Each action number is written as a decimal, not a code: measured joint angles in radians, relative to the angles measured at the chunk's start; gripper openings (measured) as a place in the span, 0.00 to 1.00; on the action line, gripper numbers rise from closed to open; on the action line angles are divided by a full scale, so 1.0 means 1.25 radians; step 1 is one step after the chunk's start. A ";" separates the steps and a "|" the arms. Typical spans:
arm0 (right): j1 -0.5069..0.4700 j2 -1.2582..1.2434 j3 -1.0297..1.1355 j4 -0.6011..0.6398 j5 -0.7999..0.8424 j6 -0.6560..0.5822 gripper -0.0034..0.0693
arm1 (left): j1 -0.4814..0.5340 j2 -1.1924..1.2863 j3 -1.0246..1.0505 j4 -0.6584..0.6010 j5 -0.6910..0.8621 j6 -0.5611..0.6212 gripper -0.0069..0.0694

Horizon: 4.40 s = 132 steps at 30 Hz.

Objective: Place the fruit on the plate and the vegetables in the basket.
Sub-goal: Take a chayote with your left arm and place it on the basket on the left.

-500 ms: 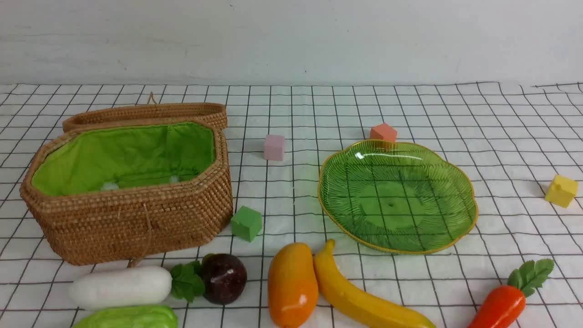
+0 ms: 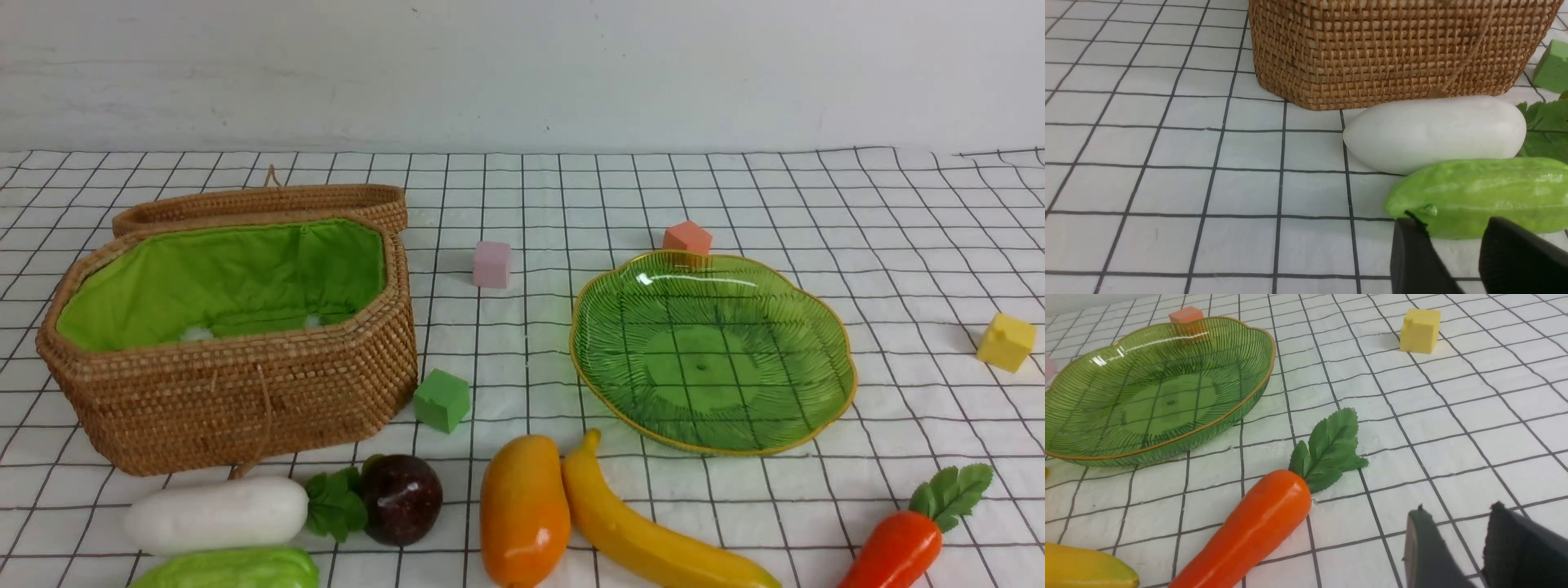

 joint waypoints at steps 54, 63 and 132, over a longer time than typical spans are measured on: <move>0.000 0.000 0.000 0.000 -0.001 0.000 0.38 | 0.002 0.343 -0.805 -0.156 -0.040 -0.256 0.40; 0.000 0.000 0.000 0.000 -0.001 0.000 0.38 | 0.002 0.632 -0.862 0.006 0.431 -0.167 0.40; 0.000 0.000 0.000 0.000 -0.001 0.000 0.38 | -0.226 1.232 -0.731 -0.091 0.452 0.602 0.59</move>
